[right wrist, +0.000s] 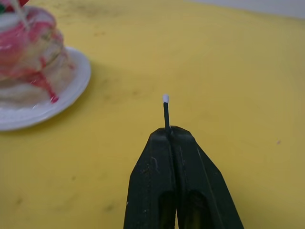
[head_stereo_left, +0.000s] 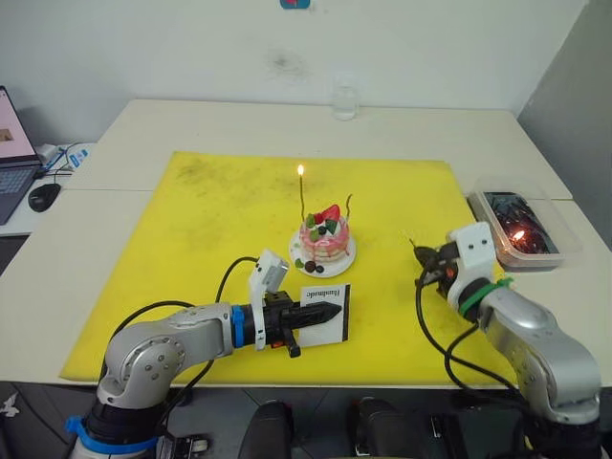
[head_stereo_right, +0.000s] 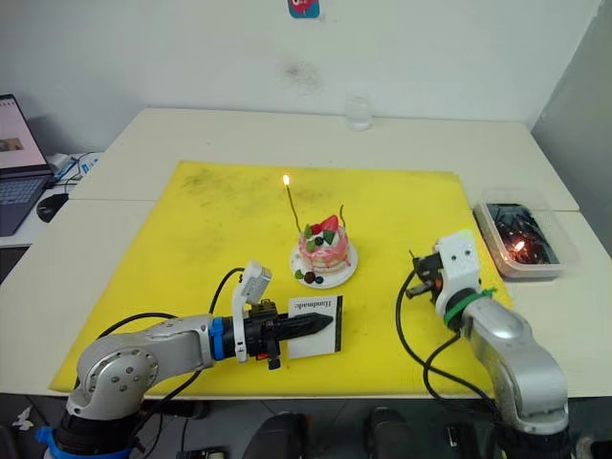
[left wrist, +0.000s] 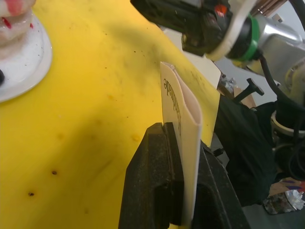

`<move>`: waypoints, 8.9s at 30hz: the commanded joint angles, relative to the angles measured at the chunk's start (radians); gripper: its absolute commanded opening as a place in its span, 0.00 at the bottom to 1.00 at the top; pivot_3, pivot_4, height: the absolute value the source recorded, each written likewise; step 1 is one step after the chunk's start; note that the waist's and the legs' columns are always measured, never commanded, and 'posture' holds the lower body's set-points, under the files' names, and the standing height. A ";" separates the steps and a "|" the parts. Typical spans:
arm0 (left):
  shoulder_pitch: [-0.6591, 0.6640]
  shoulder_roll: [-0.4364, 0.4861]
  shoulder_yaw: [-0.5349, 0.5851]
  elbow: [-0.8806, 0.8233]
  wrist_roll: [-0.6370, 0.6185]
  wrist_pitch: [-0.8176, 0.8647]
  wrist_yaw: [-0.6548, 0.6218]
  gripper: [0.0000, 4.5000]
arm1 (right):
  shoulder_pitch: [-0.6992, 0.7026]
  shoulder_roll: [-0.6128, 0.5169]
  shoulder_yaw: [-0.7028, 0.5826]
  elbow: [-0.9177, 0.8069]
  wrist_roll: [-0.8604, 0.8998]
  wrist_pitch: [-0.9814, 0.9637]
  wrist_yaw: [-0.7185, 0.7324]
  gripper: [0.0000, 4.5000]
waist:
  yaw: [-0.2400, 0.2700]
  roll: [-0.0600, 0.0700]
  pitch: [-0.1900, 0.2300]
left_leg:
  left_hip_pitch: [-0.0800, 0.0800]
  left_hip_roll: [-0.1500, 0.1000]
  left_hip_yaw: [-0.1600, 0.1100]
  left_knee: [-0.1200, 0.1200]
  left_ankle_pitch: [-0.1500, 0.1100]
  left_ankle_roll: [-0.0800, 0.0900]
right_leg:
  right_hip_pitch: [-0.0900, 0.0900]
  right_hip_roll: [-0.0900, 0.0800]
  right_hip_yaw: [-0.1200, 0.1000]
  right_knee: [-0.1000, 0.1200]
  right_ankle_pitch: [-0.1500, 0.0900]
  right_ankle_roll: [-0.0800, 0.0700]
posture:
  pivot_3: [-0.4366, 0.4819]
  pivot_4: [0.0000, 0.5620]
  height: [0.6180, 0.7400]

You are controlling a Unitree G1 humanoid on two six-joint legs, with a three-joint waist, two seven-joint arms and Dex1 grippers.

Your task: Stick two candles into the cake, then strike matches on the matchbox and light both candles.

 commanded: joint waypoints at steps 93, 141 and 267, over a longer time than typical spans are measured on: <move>-0.037 0.001 0.000 -0.004 -0.011 0.010 -0.017 0.00 | 0.184 0.001 0.127 0.051 -0.139 -0.423 0.073 0.01 | -0.001 0.000 0.000 | 0.001 0.000 0.000 0.000 0.000 0.000 | 0.000 -0.001 0.000 0.000 0.000 -0.001 | 0.48 0.27 1.00; -0.184 -0.044 -0.056 0.120 0.056 0.017 -0.085 0.00 | -0.132 -0.477 0.305 -0.162 -0.100 -0.298 0.407 0.01 | 0.000 -0.001 0.000 | 0.001 -0.001 0.000 0.001 0.000 0.000 | 0.001 0.001 -0.001 0.000 0.000 0.000 | 0.48 0.27 1.00; -0.108 0.216 0.065 -0.002 -0.110 0.005 -0.144 0.00 | -0.597 -0.260 0.291 0.251 -0.236 -0.439 0.440 0.01 | 0.000 -0.005 0.003 | 0.001 0.000 0.000 0.002 0.000 -0.001 | 0.001 -0.001 0.000 0.001 0.000 0.001 | 0.48 0.27 1.00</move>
